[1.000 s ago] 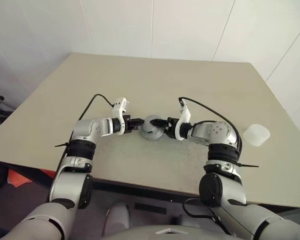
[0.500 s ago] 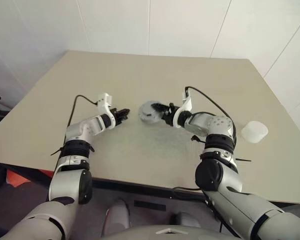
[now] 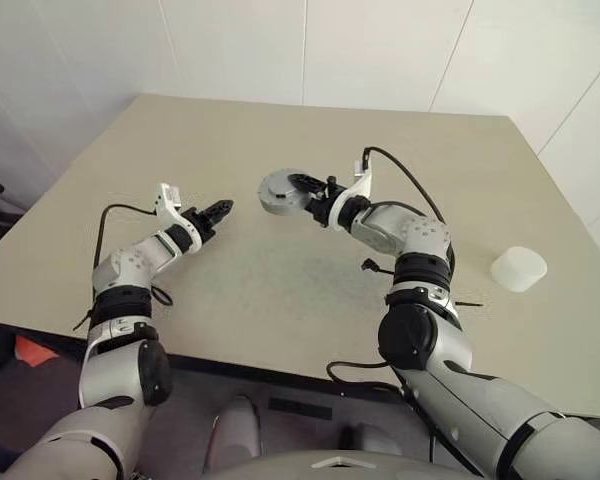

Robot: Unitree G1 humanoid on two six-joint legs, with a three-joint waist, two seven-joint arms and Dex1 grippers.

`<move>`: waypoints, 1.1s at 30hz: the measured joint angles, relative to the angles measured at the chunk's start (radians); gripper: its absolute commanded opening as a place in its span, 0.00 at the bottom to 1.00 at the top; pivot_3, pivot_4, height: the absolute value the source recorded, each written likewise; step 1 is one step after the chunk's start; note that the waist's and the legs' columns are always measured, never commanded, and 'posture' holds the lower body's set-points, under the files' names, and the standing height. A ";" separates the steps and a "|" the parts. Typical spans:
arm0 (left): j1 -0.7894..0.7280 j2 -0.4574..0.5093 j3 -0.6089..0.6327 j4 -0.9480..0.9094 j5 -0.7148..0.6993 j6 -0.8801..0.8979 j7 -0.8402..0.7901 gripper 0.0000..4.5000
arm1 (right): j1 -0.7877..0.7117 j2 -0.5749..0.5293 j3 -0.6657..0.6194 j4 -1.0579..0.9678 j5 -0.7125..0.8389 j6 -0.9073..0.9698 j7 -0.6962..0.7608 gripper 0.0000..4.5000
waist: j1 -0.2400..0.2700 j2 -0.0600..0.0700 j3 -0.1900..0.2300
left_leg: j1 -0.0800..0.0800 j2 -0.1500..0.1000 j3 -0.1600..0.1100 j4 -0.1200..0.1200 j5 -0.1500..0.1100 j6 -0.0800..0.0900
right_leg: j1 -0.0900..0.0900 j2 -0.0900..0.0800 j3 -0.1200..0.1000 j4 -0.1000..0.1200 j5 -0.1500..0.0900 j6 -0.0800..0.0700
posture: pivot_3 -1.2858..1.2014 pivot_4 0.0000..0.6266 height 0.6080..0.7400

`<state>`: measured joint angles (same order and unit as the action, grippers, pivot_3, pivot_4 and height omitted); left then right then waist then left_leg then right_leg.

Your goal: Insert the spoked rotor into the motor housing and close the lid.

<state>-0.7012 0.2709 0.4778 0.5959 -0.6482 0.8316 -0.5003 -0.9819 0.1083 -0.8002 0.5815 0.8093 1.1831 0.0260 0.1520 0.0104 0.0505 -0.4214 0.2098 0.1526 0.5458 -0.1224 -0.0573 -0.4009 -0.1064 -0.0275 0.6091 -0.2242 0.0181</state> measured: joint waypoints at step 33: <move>-0.028 -0.157 0.108 0.009 -0.326 0.216 -0.014 1.00 | 0.067 0.002 0.123 -0.111 0.136 0.056 -0.075 0.47 | 0.000 -0.001 0.000 | 0.002 -0.001 -0.001 0.011 0.002 -0.001 | 0.003 -0.001 0.001 0.008 0.001 0.002 | 0.52 0.00 1.00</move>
<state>-0.7289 0.1136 0.5858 0.6048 -0.9740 1.0471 -0.5146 -0.9146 0.1106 -0.6775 0.4708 0.9457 1.2394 -0.0487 0.1522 0.0099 0.0506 -0.4196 0.2092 0.1516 0.5570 -0.1208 -0.0583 -0.3975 -0.1078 -0.0266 0.6171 -0.2228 0.0202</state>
